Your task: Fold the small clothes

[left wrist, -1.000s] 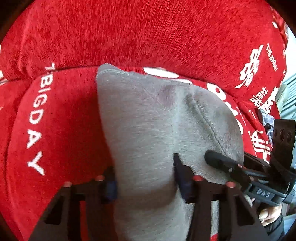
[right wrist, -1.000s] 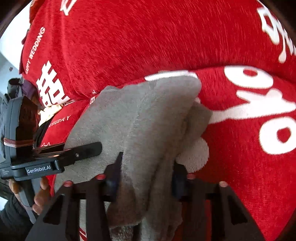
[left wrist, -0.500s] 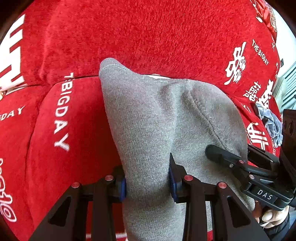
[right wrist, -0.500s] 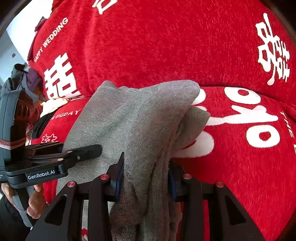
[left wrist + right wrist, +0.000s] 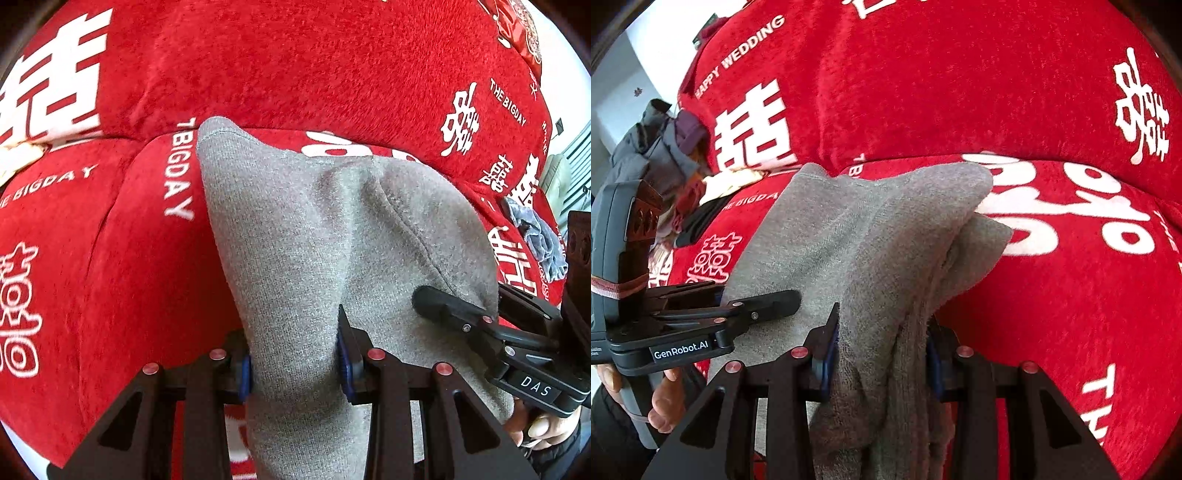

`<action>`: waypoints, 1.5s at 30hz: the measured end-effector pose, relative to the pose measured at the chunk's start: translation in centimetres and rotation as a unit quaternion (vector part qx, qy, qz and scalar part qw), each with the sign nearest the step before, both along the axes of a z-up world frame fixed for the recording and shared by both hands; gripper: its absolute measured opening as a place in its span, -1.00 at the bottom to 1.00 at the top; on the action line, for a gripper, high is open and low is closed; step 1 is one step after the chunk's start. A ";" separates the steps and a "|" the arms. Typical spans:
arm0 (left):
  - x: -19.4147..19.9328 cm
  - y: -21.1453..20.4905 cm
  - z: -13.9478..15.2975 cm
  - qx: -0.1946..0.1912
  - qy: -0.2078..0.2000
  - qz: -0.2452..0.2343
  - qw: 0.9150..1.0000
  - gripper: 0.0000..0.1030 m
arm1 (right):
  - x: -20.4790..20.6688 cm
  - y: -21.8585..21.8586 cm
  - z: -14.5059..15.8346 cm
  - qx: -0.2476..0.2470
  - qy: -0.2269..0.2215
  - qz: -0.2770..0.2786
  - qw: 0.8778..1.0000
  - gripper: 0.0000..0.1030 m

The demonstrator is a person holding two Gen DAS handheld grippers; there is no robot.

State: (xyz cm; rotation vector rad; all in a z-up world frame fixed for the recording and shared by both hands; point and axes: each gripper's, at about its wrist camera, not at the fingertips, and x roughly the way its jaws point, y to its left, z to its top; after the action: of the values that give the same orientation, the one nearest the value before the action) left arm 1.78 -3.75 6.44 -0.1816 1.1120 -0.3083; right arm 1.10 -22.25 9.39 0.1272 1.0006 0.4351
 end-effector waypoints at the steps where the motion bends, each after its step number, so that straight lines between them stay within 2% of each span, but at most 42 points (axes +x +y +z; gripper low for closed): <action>1: -0.5 0.3 -0.2 0.000 0.001 0.002 1.000 -0.29 | -0.4 0.3 -0.2 0.000 0.001 0.002 1.000 -0.19; 10: -2.4 1.8 -3.0 0.005 0.022 0.009 1.000 -0.29 | -1.9 1.5 -3.1 -0.001 0.027 0.006 1.000 -0.19; 14: -2.6 2.3 -3.5 -0.010 0.017 0.011 1.000 -0.26 | -1.9 1.0 -3.7 0.010 0.032 0.001 0.999 -0.19; 17: -2.5 2.4 -4.0 -0.004 0.016 0.010 1.000 -0.04 | -1.5 0.5 -4.6 0.012 0.044 -0.001 0.999 -0.16; 19: -2.5 2.6 -4.6 0.002 0.016 0.016 1.000 0.17 | -1.2 0.1 -5.5 0.018 0.055 -0.003 0.998 -0.01; 20: -2.6 2.8 -4.8 0.004 0.014 0.022 1.000 0.36 | -1.1 -0.1 -5.7 0.021 0.058 -0.004 0.998 0.07; 21: -2.7 3.0 -4.9 0.010 0.012 0.029 0.999 0.61 | -1.1 -0.4 -6.1 0.024 0.063 -0.007 0.998 0.23; 22: -2.8 3.5 -5.0 0.018 0.011 0.039 0.999 0.69 | -0.9 -0.8 -6.3 0.027 0.070 -0.013 0.997 0.37; 24: -3.0 4.6 -5.0 0.008 0.013 0.045 0.999 0.72 | -0.9 -1.8 -6.3 0.032 0.075 -0.025 0.996 0.39; 27: -3.9 6.6 -3.9 0.004 0.011 0.077 0.997 0.72 | -2.2 -2.6 -4.4 0.004 0.044 -0.040 0.998 0.40; 29: -5.3 7.6 -2.5 0.011 -0.011 0.097 0.995 0.72 | -4.2 -2.1 -2.1 -0.026 -0.008 -0.028 0.999 0.40; 30: -6.0 7.8 -1.8 0.015 -0.024 0.099 0.995 0.72 | -5.8 -1.2 -0.7 -0.040 -0.042 -0.003 0.998 0.40; 32: -7.5 7.2 -0.9 0.016 -0.042 0.087 0.995 0.72 | -8.0 0.5 0.6 -0.055 -0.078 0.040 0.995 0.40; 34: -8.7 5.6 -0.9 0.036 -0.050 0.060 0.996 0.72 | -10.1 2.5 1.1 -0.058 -0.100 0.096 0.989 0.40; 37: -9.6 3.3 -2.4 0.106 -0.061 0.039 0.992 0.72 | -11.6 4.2 -0.3 -0.068 -0.100 0.140 0.983 0.40; 38: -9.6 3.2 -3.1 0.113 -0.054 0.039 0.991 0.72 | -11.6 4.4 -1.4 -0.076 -0.088 0.140 0.983 0.40; 40: -9.6 3.6 -4.3 0.102 -0.041 0.047 0.993 0.72 | -11.2 3.9 -3.3 -0.085 -0.062 0.122 0.987 0.40; 42: -9.6 4.4 -4.8 0.076 -0.033 0.055 0.995 0.74 | -10.7 2.9 -4.9 -0.083 -0.039 0.108 0.990 0.39; 43: -9.7 4.7 -5.1 0.065 -0.028 0.056 0.996 0.79 | -10.7 2.2 -5.6 -0.065 -0.031 0.104 0.992 0.39; 44: -9.7 4.9 -5.4 0.072 -0.030 0.062 0.995 0.97 | -11.0 1.9 -5.7 -0.055 -0.036 0.102 0.993 0.39; 45: -9.7 4.8 -5.6 0.081 -0.036 0.067 0.994 1.00 | -11.3 1.7 -5.7 -0.051 -0.043 0.102 0.993 0.39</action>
State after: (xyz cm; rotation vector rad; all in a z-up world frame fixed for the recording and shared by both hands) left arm -7.89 1.08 0.80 -0.0989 1.0430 -0.1027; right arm -10.17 -20.50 3.69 -0.0856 0.9527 0.5701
